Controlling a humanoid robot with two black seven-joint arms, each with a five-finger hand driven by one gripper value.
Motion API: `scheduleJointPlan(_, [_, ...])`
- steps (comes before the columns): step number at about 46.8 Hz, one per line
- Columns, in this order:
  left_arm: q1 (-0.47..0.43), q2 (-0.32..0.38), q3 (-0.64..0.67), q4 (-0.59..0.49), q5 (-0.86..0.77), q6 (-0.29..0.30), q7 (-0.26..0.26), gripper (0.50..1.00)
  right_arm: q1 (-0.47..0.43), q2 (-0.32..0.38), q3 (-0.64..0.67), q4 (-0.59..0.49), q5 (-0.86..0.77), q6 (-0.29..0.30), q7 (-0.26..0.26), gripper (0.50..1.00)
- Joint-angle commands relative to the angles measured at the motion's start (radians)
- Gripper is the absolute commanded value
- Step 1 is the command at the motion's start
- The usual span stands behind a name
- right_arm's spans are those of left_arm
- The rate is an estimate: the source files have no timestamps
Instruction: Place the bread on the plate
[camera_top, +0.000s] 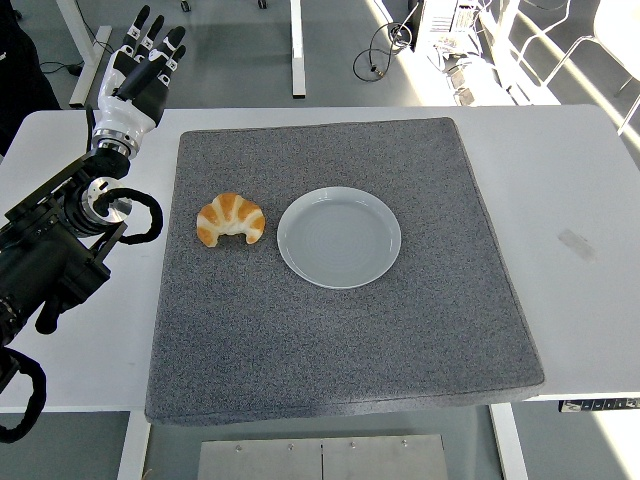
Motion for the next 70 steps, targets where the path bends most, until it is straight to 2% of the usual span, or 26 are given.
scheduleJointPlan(1, [-0.003, 0.013, 0.006, 0.000, 0.002, 0.000, 0.001, 0.972, 0.001, 0.000, 0.001, 0.000, 0.000, 0.000, 0.000, 1.000])
scheduleJointPlan(9, [-0.006, 0.080, 0.051, 0.000, 0.002, 0.001, -0.001, 0.972, 0.001, 0.000, 0.000, 0.000, 0.000, 0.000, 0.000, 1.000])
scheduleJointPlan(15, [-0.003, 0.080, 0.069, 0.000, 0.002, 0.000, -0.001, 0.974, 0.001, 0.000, 0.000, 0.000, 0.000, 0.000, 0.000, 1.000])
scheduleJointPlan(26, [-0.001, 0.080, 0.071, -0.001, 0.002, -0.049, -0.001, 0.975, -0.001, 0.000, 0.001, 0.000, 0.000, 0.000, 0.000, 1.000])
scheduleJointPlan(36, [-0.004, 0.077, 0.074, -0.001, 0.005, -0.048, 0.004, 0.975, -0.001, 0.000, 0.000, 0.000, 0.000, 0.000, 0.000, 1.000])
scheduleJointPlan(45, [-0.049, 0.088, 0.152, -0.001, 0.035, -0.032, 0.013, 0.975, 0.001, 0.000, 0.001, 0.000, 0.000, 0.000, 0.000, 1.000])
scheduleJointPlan(56, [-0.099, 0.180, 0.315, -0.052, 0.038, 0.026, 0.013, 0.975, 0.001, 0.000, 0.000, 0.000, 0.000, 0.001, 0.000, 1.000])
scheduleJointPlan(60, [-0.119, 0.232, 0.383, -0.113, 0.060, 0.059, 0.013, 0.975, 0.001, 0.000, 0.000, 0.000, 0.000, 0.000, 0.000, 1.000])
scheduleJointPlan(70, [-0.180, 0.352, 0.526, -0.311, 0.152, 0.190, 0.013, 0.975, 0.001, 0.000, 0.000, 0.000, 0.000, 0.001, 0.000, 1.000])
